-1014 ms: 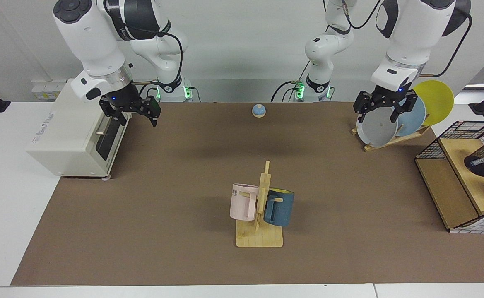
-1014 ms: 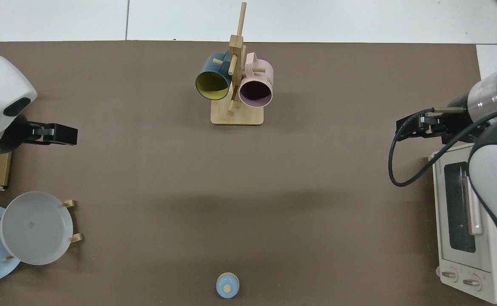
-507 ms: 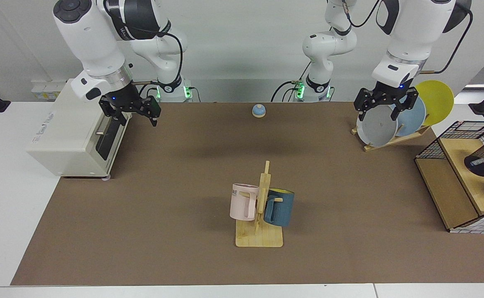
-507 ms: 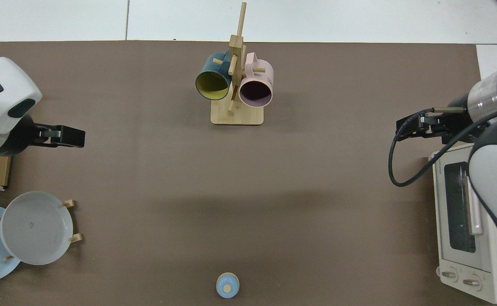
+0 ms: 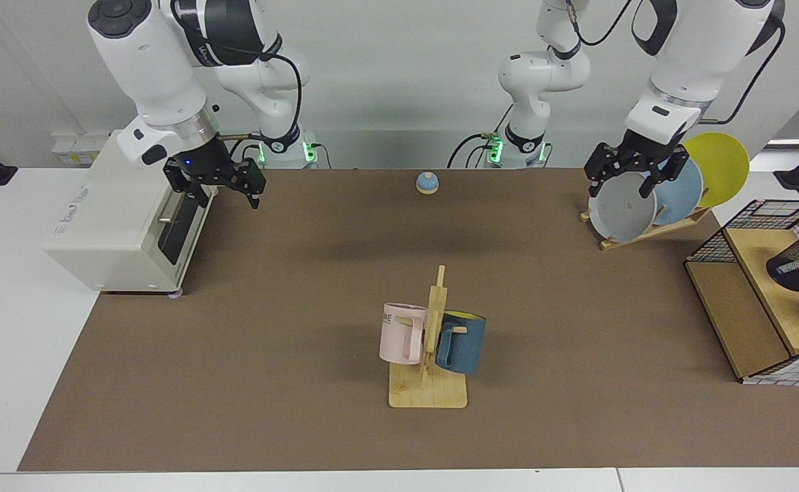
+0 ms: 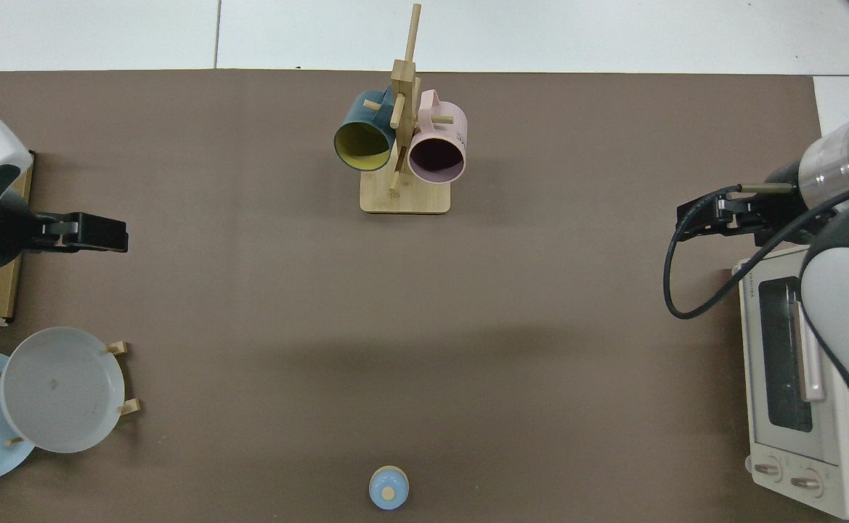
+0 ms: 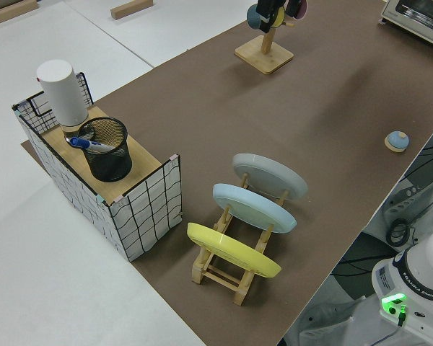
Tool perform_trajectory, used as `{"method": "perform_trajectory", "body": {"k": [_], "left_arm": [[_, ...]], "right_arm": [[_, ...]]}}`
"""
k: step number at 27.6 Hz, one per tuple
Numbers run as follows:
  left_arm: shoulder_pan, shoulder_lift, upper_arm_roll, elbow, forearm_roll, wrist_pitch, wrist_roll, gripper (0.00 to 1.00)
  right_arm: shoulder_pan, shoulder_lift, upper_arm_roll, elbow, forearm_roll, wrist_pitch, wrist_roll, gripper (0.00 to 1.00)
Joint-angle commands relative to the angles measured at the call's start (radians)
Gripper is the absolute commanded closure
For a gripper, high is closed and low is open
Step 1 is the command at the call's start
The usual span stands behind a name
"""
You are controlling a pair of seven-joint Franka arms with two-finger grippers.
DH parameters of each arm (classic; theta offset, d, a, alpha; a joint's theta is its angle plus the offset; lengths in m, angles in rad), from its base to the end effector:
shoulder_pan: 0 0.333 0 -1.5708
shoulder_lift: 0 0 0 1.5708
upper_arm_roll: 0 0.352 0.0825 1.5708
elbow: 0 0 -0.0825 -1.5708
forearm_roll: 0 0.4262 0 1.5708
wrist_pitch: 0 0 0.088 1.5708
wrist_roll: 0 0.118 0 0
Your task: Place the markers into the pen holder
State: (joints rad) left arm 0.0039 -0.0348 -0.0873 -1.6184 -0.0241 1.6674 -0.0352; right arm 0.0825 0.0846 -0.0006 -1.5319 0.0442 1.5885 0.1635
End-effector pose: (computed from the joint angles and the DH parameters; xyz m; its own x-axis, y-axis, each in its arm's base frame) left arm 0.5927 -0.0531 0.6544 0.9955 -0.0458 0.0828 -0.0479 -0.9986 0.0240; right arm 0.6236 0.0564 0.6194 0.9960 -0.0822 -0.0348 -0.0835 -0.9957 -0.0389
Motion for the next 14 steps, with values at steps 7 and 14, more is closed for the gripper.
{"method": "perform_trajectory", "body": {"k": [7, 14], "left_arm": [[-0.025, -0.016, 0.024, -0.003, -0.008, -0.009, 0.040, 0.00], [-0.024, -0.017, 0.024, -0.009, -0.001, -0.017, 0.041, 0.00]], "right_arm": [[-0.021, -0.016, 0.014, -0.016, 0.003, 0.001, -0.019, 0.00], [-0.021, -0.016, 0.014, -0.016, 0.003, 0.001, -0.019, 0.00]]}}
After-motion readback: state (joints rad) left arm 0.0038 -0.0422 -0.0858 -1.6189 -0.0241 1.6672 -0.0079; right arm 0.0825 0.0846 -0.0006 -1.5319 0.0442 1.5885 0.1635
